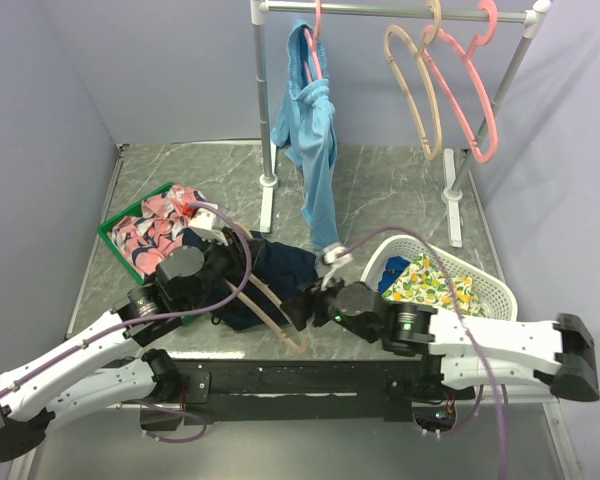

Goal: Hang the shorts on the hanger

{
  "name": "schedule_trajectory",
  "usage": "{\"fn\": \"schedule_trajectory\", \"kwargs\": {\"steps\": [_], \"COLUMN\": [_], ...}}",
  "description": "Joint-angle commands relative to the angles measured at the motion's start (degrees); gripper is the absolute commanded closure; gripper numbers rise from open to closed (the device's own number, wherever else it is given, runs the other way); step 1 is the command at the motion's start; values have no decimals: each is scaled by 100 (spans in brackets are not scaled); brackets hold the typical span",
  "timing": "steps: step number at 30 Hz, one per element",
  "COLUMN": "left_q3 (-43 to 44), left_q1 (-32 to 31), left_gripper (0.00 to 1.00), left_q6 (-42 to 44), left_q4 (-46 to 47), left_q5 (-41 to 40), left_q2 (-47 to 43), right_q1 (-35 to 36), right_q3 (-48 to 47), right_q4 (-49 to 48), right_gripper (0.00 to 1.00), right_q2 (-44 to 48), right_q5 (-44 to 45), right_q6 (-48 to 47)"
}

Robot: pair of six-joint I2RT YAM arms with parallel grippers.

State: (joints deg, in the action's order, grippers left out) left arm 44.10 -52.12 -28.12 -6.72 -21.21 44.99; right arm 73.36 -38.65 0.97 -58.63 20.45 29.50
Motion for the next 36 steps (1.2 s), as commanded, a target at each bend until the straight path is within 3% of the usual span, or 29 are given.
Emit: {"fn": "schedule_trajectory", "kwargs": {"steps": [1,3,4,9,13,21,33,34,35,36], "left_q3": [-85,-120,-112,-50,20,169,117,117,125,126], "left_q1": [-9,-18,-9,-9,-9,-18,-9,-9,-18,-9], "left_gripper": [99,99,99,99,99,99,99,99,99,99], "left_q6": [26,-1,-35,-62,-53,17,43,43,52,52], "left_q4": [347,373,373,417,444,373,452,478,522,540], "left_q5": [-260,-304,-365,-401,-410,-462,-656,-647,-691,-709], "left_q2": [-289,-342,-342,-289,-263,-254,-298,-289,-263,-246], "right_q1": [-321,-829,-919,-964,-956,-771,-736,-727,-727,-727], "right_q3": [58,235,427,648,921,720,385,263,218,192], "right_q4": [482,422,247,-26,-834,-1055,-467,-327,-274,-230], "right_gripper": [22,45,50,52,54,42,42,43,58,64], "right_q2": [1001,1160,1144,250,-428,-1624,-1493,-1537,-1607,-1616], "right_q5": [673,-12,-180,-576,-893,-507,838,873,908,978], "right_q6": [1057,1400,1436,1462,1524,1542,2025,2025,2025,2042]}}
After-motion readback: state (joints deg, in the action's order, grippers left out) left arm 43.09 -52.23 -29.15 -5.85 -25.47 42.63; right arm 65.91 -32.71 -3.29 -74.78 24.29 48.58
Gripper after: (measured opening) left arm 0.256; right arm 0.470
